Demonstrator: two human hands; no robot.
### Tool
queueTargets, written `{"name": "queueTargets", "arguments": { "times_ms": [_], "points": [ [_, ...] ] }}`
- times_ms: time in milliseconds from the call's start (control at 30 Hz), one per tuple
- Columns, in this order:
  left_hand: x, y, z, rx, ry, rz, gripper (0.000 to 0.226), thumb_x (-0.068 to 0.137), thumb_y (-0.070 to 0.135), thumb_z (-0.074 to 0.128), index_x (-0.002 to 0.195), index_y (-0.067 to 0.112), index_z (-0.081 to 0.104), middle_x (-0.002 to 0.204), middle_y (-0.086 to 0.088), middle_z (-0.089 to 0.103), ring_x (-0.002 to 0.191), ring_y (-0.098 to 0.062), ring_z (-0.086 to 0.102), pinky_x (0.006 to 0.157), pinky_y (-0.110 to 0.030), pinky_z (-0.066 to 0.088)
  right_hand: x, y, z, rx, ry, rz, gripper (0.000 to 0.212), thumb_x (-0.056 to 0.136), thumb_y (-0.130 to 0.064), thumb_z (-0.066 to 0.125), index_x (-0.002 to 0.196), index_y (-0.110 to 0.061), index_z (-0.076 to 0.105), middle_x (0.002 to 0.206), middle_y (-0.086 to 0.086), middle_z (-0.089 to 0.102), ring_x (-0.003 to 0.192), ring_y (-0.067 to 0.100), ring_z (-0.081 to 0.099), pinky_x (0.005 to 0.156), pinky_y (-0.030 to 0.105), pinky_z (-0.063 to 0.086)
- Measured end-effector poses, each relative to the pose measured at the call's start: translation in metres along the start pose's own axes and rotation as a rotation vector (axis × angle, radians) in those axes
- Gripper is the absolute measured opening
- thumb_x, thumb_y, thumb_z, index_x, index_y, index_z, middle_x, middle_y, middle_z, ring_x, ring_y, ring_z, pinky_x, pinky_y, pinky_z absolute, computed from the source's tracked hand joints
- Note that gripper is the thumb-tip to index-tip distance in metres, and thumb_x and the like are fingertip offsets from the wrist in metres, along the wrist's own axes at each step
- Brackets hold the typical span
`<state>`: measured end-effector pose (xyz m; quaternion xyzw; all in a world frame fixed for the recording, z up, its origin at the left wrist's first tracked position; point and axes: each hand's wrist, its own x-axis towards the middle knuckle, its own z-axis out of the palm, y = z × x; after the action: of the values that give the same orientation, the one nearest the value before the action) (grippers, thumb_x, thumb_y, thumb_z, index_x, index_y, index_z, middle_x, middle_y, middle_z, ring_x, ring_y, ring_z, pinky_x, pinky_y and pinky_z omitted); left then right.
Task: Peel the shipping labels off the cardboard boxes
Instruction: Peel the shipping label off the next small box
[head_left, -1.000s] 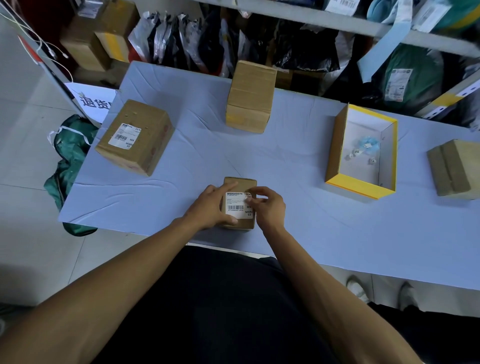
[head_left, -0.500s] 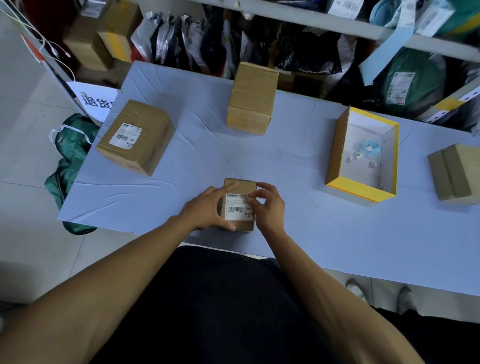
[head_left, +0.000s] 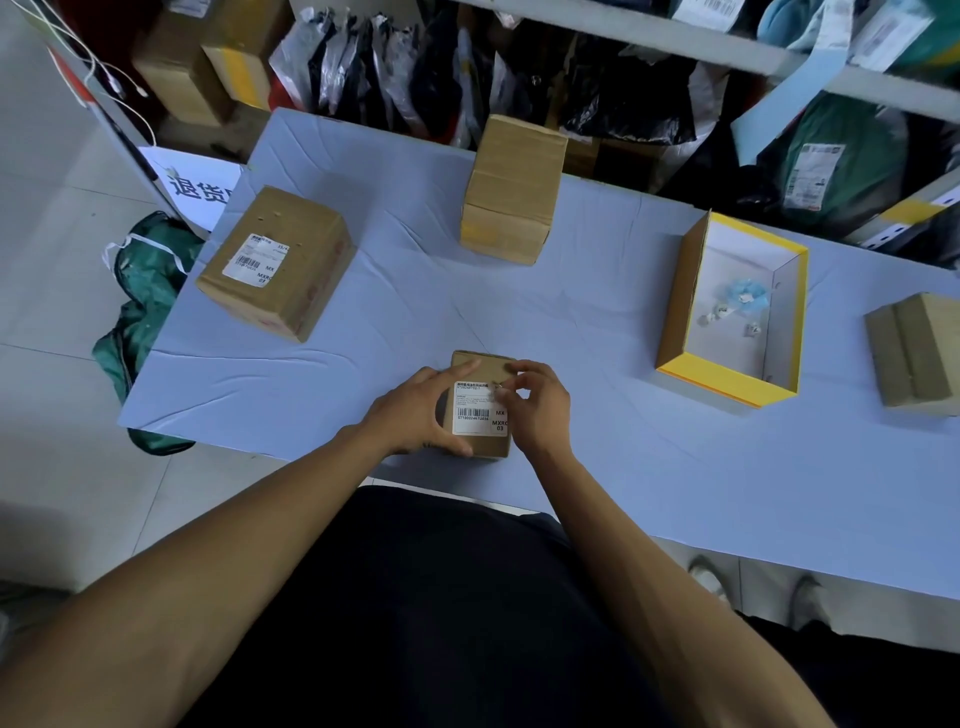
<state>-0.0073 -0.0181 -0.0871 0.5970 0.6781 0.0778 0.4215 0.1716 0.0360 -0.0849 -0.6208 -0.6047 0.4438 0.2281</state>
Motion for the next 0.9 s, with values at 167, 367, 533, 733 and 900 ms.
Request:
{"name": "queueTargets", "arguments": {
  "times_ms": [167,367,533,733,900],
  "points": [
    [0.0007,-0.0003,0.0012,-0.011,0.002,0.009,0.116,0.057,0.058,0.084,0.144,0.061,0.008,0.13,0.005,0.043,0.11,-0.017,0.05,0.088,-0.035,0.05,-0.0033,-0.0017,-0.001,-0.026,0.031,0.07,0.006,0.083,-0.016,0.07,0.086,-0.011,0.07,0.115,0.002,0.053,0.091,0.009,0.055,0.06,0.003,0.041],
    [0.0007,-0.0017,0.0024,-0.005,0.006,0.01,0.116,0.058,0.057,0.084,0.146,0.058,0.008,0.134,0.003,0.042,0.113,-0.019,0.05,0.09,-0.036,0.05,-0.0031,-0.0033,-0.0006,0.011,0.019,0.11,0.009,0.08,-0.017,0.073,0.074,-0.014,0.068,0.091,0.004,0.065,0.067,0.005,0.059,0.053,0.008,0.038],
    [0.0012,-0.0019,0.0021,-0.008,0.009,0.021,0.116,0.059,0.056,0.084,0.146,0.058,0.008,0.133,0.003,0.042,0.113,-0.019,0.05,0.089,-0.036,0.049,-0.0058,-0.0011,-0.0006,-0.097,0.041,-0.076,0.011,0.078,-0.009,0.071,0.074,-0.019,0.067,0.101,-0.008,0.056,0.085,0.008,0.057,0.071,0.025,0.048],
    [0.0012,-0.0027,0.0022,-0.016,0.005,0.025,0.116,0.058,0.058,0.084,0.145,0.059,0.008,0.131,0.003,0.042,0.11,-0.018,0.05,0.09,-0.038,0.051,-0.0038,-0.001,-0.0035,-0.216,-0.029,-0.144,0.011,0.082,-0.009,0.065,0.08,-0.02,0.064,0.109,-0.012,0.065,0.1,0.014,0.057,0.076,0.027,0.045],
    [0.0017,-0.0034,0.0029,-0.02,0.004,0.025,0.116,0.058,0.057,0.084,0.145,0.059,0.007,0.133,0.003,0.041,0.113,-0.02,0.049,0.092,-0.04,0.051,-0.0031,-0.0047,-0.0026,-0.081,-0.032,-0.048,0.018,0.08,-0.01,0.068,0.072,-0.023,0.06,0.108,-0.011,0.064,0.107,0.018,0.058,0.086,0.041,0.052]
  ]
}}
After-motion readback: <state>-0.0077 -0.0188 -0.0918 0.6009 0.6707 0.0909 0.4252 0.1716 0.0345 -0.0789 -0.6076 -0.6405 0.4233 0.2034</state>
